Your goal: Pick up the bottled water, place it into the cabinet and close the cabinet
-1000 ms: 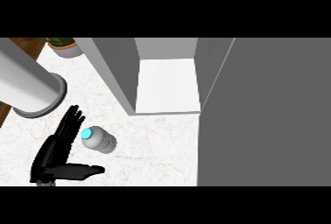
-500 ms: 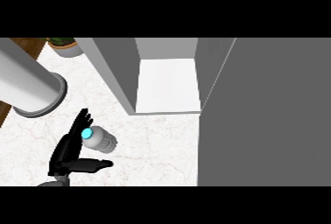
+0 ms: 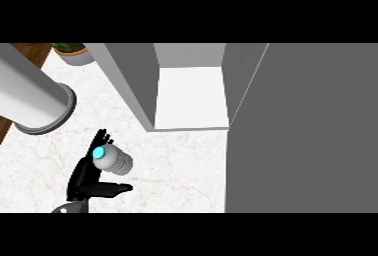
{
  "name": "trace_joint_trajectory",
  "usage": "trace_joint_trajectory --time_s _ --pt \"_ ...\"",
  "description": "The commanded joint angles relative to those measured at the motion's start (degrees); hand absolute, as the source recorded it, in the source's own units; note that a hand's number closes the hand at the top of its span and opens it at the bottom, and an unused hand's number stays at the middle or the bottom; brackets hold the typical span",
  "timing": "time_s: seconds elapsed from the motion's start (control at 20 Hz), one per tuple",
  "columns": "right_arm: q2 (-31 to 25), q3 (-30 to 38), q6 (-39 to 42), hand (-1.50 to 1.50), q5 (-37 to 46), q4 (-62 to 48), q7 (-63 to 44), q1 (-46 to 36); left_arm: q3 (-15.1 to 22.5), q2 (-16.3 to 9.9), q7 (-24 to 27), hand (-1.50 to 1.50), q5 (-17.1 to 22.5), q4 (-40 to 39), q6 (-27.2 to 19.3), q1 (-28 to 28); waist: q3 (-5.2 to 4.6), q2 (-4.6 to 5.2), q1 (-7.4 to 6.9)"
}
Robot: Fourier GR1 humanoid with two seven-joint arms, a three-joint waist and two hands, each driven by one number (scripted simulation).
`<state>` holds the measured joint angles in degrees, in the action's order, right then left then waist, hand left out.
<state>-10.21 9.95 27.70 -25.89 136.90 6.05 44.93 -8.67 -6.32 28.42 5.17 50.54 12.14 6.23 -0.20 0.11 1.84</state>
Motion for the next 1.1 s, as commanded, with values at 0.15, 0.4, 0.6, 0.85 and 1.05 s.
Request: trace_joint_trajectory --time_s 0.15,0.4,0.6,0.85,1.05 --pt "-1.49 1.86 -2.71 -1.5 -9.73 11.24 -5.53 3.14 -0.47 -0.7 9.02 -1.5 0.87 -9.91 8.13 3.12 0.01 0.1 -0.69" --pt "-0.76 1.84 -1.33 -1.5 -9.72 12.74 -2.57 6.72 -2.86 0.01 9.85 1.5 3.49 -15.86 10.8 6.75 -0.01 -0.01 0.14" --pt "-1.25 1.84 -1.43 -1.5 -8.66 12.37 -2.22 7.17 -4.0 0.12 12.55 1.5 6.06 -18.42 17.33 6.34 0.0 -0.03 -0.39" --pt "-0.76 2.51 -0.53 -1.5 -8.88 13.77 -0.1 10.14 -3.31 0.87 11.34 1.5 5.54 -18.7 15.88 10.66 0.03 -0.13 -0.21" --pt "-2.24 2.98 -0.72 -1.5 -8.54 10.19 0.43 7.88 -8.71 -4.03 14.03 1.5 8.64 -22.38 14.57 12.3 -0.03 0.21 -0.44"
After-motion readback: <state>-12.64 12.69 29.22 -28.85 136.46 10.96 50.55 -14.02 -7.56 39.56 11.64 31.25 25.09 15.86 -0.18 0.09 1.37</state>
